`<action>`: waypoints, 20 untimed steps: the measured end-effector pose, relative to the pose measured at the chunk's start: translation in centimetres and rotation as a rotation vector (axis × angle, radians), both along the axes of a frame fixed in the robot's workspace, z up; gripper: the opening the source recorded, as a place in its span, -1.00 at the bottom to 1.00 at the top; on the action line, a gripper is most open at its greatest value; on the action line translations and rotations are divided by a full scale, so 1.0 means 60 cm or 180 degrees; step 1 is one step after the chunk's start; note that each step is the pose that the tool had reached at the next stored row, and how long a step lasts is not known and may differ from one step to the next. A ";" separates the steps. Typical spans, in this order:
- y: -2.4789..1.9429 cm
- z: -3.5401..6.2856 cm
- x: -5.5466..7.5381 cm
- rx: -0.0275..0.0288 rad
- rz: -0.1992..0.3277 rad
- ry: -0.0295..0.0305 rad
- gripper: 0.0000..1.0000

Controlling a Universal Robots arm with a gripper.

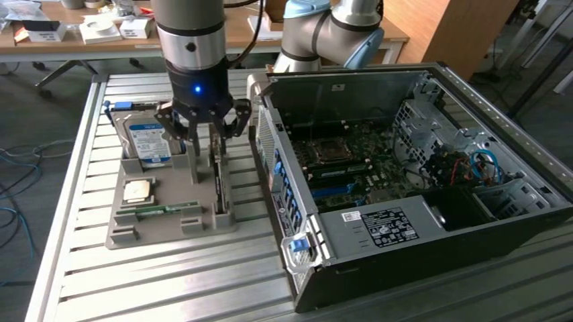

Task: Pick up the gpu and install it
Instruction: 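Pick up the gpu and move the gpu toward the slot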

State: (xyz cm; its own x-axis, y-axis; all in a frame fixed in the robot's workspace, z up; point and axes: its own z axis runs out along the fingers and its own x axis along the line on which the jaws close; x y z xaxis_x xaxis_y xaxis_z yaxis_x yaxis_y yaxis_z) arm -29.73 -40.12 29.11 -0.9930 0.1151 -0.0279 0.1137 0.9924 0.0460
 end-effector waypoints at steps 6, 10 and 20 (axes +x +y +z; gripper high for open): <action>0.0001 -0.003 0.002 0.0000 -0.0001 0.0000 -0.03; -0.0001 -0.003 0.008 0.0000 0.0000 0.0000 -0.03; -0.0224 -0.017 0.013 0.0000 0.0000 0.0000 -0.03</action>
